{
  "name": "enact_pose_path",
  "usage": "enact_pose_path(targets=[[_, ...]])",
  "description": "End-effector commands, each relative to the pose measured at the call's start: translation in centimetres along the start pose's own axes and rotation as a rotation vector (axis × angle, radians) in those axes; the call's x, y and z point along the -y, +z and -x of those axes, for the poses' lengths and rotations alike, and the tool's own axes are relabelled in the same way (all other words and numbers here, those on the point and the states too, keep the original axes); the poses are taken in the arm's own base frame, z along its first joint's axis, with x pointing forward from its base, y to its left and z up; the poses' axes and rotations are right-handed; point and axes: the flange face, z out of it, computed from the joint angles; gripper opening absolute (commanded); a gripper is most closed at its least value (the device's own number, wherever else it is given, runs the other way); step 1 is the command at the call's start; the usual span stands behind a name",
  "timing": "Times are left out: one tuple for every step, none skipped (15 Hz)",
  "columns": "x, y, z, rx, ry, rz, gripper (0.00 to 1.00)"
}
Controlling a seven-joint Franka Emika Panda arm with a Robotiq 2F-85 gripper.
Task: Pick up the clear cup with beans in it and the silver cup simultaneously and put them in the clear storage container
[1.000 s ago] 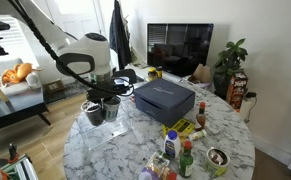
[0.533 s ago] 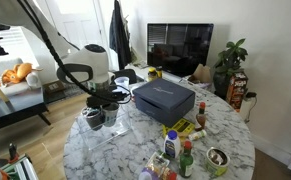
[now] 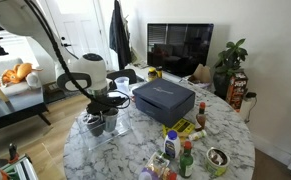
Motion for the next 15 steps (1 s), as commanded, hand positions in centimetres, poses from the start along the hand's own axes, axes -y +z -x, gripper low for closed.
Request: enact_pose_path(targets=[[-0.2, 1.6, -0.1, 0.002, -0.014, 0.0, 0.02], [-0.2, 1.9, 0.0, 0.005, -0.013, -0.003, 0.02], [-0.3, 2.1, -0.1, 0.009, -0.014, 0.005, 0.32], [-0.4, 2.0, -0.2, 0.008, -0.016, 0.005, 0.35], [-0.3, 2.2, -0.1, 0.009, -0.013, -0.002, 0.4], [-0.3, 2.2, -0.2, 0.007, -0.013, -0.006, 0.47], [-0.2, 2.2, -0.2, 0.008, -0.013, -0.011, 0.56], [-0.2, 2.2, -0.2, 0.008, -0.011, -0.015, 0.62], [-0.2, 2.0, -0.2, 0.008, -0.009, -0.012, 0.71], [-0.2, 1.7, -0.2, 0.006, -0.012, -0.014, 0.77], [-0.2, 1.4, -0.3, 0.003, -0.011, -0.011, 0.84], [-0.2, 1.1, -0.3, 0.001, -0.016, -0.005, 0.93], [-0.1, 0.8, -0.5, -0.001, -0.02, 0.002, 0.99], [0.0, 0.4, -0.6, -0.003, -0.025, 0.006, 1.0], [0.1, -0.2, -0.7, -0.008, -0.03, 0.005, 1.0]])
